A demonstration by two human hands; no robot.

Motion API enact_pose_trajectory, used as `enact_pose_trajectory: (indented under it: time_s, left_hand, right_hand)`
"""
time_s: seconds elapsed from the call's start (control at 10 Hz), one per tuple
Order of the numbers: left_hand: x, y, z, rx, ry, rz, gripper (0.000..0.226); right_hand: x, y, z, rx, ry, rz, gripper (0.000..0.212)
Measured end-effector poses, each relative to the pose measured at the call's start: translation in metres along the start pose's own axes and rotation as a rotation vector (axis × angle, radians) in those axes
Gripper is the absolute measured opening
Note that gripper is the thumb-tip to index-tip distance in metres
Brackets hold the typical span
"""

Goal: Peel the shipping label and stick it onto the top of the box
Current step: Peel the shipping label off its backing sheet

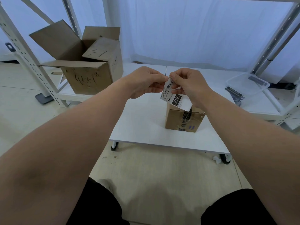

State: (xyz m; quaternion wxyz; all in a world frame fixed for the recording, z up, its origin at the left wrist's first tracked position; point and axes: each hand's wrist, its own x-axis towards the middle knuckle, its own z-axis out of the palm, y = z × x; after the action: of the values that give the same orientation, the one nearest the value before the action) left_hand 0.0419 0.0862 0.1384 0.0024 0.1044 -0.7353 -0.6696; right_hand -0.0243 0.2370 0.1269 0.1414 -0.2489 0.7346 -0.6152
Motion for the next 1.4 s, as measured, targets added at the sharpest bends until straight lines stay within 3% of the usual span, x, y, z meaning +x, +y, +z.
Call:
enact_pose_trajectory:
  time_s: [1.1, 1.3, 1.4]
  left_hand:
    - [-0.0008, 0.0010, 0.0008, -0.039, -0.042, 0.055, 0.017]
    - [-0.0012, 0.0033, 0.0013, 0.150, -0.079, 0.082, 0.020]
    - [0.0004, 0.0022, 0.0043, 0.202, -0.064, 0.106, 0.022]
  right_hand:
    - [0.0037, 0.0016, -0.0021, 0.120, -0.061, -0.034, 0.014]
    - [0.0048, 0.0016, -0.0012, 0.131, -0.073, -0.015, 0.014]
    - [0.0043, -0.0001, 0.0008, 0.166, -0.059, 0.006, 0.004]
